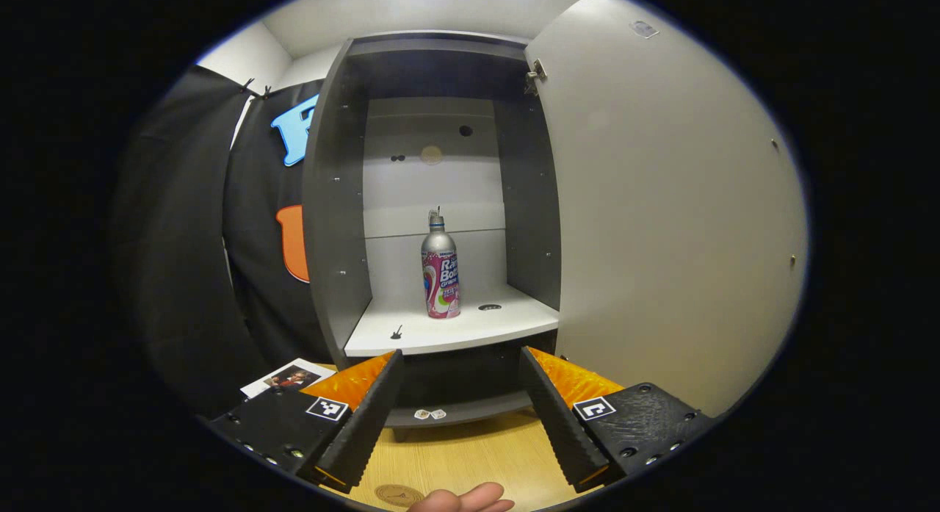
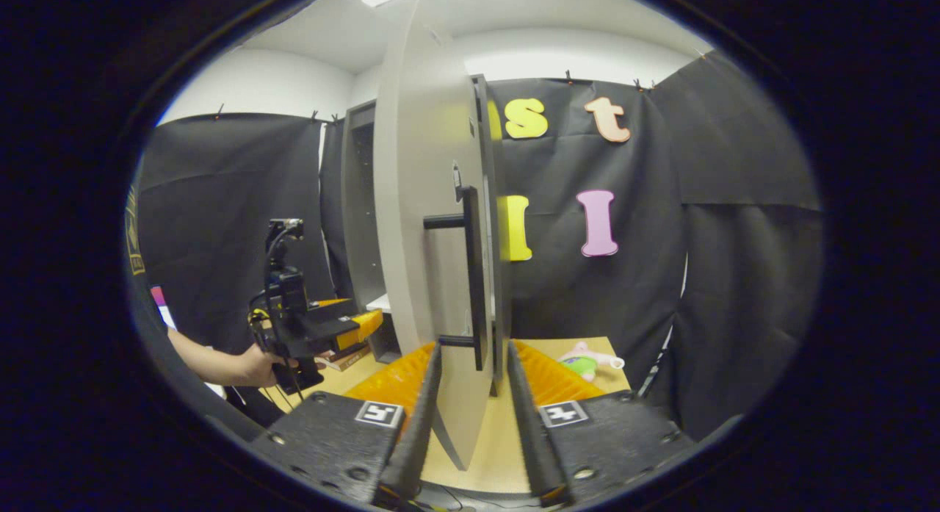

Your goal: Open the cabinet door with the right hand, grasp the bottle in the cabinet with the left hand and place it on the coaster, then close the cabinet door with the right hand.

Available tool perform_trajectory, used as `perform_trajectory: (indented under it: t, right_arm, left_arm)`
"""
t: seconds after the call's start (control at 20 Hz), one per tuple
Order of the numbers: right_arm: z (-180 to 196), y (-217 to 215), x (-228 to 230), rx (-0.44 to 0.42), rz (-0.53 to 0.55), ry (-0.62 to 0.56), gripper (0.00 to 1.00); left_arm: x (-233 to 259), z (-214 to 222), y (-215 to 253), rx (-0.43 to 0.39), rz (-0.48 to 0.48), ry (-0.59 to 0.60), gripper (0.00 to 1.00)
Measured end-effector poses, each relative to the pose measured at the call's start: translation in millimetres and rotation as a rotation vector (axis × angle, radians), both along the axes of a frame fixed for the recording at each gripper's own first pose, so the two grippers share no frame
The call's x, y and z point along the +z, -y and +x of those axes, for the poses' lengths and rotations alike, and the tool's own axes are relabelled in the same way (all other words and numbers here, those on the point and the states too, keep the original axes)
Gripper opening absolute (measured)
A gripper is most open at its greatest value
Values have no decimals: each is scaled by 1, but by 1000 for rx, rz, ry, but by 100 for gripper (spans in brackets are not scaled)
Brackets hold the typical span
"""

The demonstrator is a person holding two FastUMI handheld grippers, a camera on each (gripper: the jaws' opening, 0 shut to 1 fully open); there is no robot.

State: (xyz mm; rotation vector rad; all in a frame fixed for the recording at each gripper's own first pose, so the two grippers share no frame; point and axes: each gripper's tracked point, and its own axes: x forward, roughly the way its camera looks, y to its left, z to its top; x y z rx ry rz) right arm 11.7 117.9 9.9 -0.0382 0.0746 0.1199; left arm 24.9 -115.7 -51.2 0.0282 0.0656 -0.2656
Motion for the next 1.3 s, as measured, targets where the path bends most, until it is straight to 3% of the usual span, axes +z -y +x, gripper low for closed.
perform_trajectory:
  t: [0.05, 0.1, 0.2, 0.45, 0.85, 0.95, 1.1, 1.3]
  right_arm:
    - [-3, 6, -2, -30, -11, 7, 64]
    - [-8, 8, -1, -47, -5, 16, 83]
    - [-7, 12, 7, -63, 35, 52, 99]
    - [-30, 38, 30, -165, 79, 159, 99]
    - [-51, 69, 15, -304, 87, 101, 100]
    - [-54, 68, 13, -312, 82, 87, 100]
    - [-52, 68, 9, -308, 60, 59, 100]
    - [-48, 65, 6, -307, 53, 37, 100]
  left_arm:
    - [2, 8, 2, 3, 3, 8, 95]
    - [2, 15, 3, 4, 5, 10, 95]
    - [5, 28, 6, 15, 11, 18, 100]
    - [12, 84, 3, 86, 91, 31, 96]
    - [33, 169, 21, 107, 42, 26, 96]
    - [43, 187, 21, 125, 54, 50, 96]
    - [49, 207, 25, 135, -4, 43, 96]
    - [38, 239, 16, 185, 12, 26, 96]
